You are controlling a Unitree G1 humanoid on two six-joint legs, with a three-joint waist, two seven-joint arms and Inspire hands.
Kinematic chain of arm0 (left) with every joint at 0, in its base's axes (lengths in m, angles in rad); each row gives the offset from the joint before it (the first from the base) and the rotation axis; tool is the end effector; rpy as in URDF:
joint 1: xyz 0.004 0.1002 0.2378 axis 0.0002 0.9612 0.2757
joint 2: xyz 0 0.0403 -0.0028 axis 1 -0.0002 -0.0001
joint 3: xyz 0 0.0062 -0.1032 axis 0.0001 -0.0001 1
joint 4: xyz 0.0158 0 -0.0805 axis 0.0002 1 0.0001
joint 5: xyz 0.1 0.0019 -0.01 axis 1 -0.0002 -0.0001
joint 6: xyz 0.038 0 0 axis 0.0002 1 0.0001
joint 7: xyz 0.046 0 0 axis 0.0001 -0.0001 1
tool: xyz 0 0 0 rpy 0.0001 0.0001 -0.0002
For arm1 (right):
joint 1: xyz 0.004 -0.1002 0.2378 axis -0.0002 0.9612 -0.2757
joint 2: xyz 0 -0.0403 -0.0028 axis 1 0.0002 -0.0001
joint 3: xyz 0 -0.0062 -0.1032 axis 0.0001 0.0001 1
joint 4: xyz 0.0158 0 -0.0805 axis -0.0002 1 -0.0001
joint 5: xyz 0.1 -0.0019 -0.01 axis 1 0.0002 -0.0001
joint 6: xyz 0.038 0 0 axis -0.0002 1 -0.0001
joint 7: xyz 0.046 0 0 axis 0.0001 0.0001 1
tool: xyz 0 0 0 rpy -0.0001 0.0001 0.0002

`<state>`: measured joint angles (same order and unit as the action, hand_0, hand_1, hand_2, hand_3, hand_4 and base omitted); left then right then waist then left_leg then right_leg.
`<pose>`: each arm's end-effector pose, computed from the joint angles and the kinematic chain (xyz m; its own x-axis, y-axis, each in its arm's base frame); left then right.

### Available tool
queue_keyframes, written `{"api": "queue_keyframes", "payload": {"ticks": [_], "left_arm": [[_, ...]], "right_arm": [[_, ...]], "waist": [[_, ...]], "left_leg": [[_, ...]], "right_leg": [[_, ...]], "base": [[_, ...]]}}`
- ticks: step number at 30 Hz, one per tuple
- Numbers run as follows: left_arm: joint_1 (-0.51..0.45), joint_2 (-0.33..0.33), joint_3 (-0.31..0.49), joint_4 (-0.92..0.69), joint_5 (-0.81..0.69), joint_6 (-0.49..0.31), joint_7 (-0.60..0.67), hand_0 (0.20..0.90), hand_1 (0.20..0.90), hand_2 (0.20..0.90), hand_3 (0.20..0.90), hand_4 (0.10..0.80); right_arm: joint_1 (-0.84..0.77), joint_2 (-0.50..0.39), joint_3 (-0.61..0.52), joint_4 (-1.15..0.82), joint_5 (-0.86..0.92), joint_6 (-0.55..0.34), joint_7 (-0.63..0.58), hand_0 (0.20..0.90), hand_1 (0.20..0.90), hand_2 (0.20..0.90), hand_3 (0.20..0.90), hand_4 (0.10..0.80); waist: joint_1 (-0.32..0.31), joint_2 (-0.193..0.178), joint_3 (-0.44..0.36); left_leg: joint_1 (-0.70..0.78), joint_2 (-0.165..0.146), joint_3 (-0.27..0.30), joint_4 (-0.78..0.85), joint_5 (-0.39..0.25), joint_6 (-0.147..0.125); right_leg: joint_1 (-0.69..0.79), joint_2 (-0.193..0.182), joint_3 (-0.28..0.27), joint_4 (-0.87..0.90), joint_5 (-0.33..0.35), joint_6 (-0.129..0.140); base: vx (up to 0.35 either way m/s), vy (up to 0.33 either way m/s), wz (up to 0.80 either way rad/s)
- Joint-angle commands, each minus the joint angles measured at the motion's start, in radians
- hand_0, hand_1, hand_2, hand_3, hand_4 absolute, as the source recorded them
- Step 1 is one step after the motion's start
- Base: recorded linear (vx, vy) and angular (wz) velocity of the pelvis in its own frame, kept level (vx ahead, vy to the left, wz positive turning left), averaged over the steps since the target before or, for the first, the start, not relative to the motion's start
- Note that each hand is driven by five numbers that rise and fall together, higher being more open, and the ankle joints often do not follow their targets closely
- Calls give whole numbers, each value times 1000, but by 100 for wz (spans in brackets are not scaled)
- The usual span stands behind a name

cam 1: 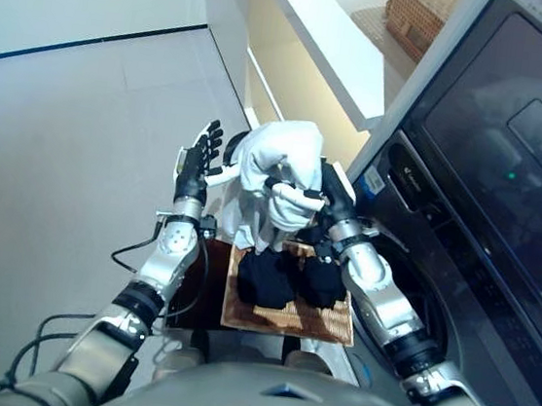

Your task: Pick up the clothes and place them into the washing machine

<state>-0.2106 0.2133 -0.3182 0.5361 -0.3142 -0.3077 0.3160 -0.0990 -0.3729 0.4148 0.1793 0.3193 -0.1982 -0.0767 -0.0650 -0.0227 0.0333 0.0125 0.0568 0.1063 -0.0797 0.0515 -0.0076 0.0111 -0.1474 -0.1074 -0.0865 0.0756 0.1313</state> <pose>0.2267 0.1458 -0.0019 0.9912 0.1000 -0.0864 -0.0999 0.9950 0.0058 0.2076 -0.1509 0.0257 0.9602 0.2784 -0.0229 -0.2794 0.9575 -0.0717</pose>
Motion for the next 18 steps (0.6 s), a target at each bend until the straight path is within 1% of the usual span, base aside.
{"api": "queue_keyframes", "payload": {"ticks": [1,6,11,18], "left_arm": [[-130,36,31,-58,3,-137,-6,900,900,900,900,800],[-123,37,53,-56,-6,-147,-12,900,900,900,900,800],[-111,36,78,-51,-28,-158,-23,900,900,900,900,800],[-102,33,95,-42,-36,-171,-41,900,900,900,900,800]], "right_arm": [[-36,33,-75,-168,-31,-171,-29,200,200,200,200,300],[-17,16,-122,-200,-84,-184,-48,200,200,200,200,300],[15,12,-175,-216,-83,-204,-47,200,200,200,200,300],[32,16,-230,-187,-53,-231,-34,200,200,200,200,300]], "waist": [[23,-32,-88],[20,-33,-88],[18,-34,-89],[16,-34,-91]], "left_leg": [[26,35,-11,-8,-43,-69],[27,36,-11,-8,-43,-69],[29,37,-11,-8,-44,-70],[29,37,-11,-8,-45,-70]], "right_leg": [[-39,-35,-13,20,4,32],[-40,-34,-13,21,4,32],[-39,-33,-12,21,3,32],[-38,-33,-12,20,3,32]], "base": [[0,0,0],[0,0,0],[0,0,0],[0,0,0]]}}
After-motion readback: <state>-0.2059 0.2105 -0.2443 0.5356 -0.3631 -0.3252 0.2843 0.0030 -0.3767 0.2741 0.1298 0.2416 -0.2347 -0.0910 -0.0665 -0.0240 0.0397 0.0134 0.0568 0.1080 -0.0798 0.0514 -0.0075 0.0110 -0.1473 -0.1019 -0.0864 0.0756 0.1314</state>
